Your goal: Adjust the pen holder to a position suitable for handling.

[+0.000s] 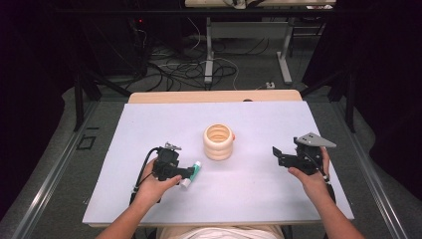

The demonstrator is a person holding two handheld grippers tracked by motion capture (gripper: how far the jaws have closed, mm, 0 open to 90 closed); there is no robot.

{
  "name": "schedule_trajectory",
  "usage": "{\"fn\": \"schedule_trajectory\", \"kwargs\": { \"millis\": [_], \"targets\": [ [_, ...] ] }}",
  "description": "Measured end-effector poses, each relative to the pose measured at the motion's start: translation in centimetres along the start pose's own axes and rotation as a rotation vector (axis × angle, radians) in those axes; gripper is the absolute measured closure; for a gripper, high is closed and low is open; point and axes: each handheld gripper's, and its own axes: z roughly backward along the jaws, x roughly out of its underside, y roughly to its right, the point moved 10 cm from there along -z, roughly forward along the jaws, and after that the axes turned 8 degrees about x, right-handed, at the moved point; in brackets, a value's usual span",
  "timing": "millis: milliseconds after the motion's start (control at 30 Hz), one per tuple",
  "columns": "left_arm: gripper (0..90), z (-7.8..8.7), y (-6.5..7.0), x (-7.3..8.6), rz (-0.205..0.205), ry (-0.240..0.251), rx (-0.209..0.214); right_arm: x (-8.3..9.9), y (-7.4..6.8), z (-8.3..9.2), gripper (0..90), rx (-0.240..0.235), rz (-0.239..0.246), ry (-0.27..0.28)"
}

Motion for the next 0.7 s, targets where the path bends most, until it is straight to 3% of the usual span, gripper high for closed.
{"fn": "schedule_trajectory", "kwargs": {
  "millis": [367, 700],
  "targets": [
    [37.1, -0.9, 0.0, 0.9, 0.045, -0.041, 0.004, 0.1, 0.0, 0.0, 13.4, -0.006, 0.002, -0.006],
    [42.0, -1.8, 0.2, 1.5, 0.047, -0.095, 0.009, 0.1, 0.0, 0.0, 13.4, -0.006, 0.004, -0.004]
  ]
}}
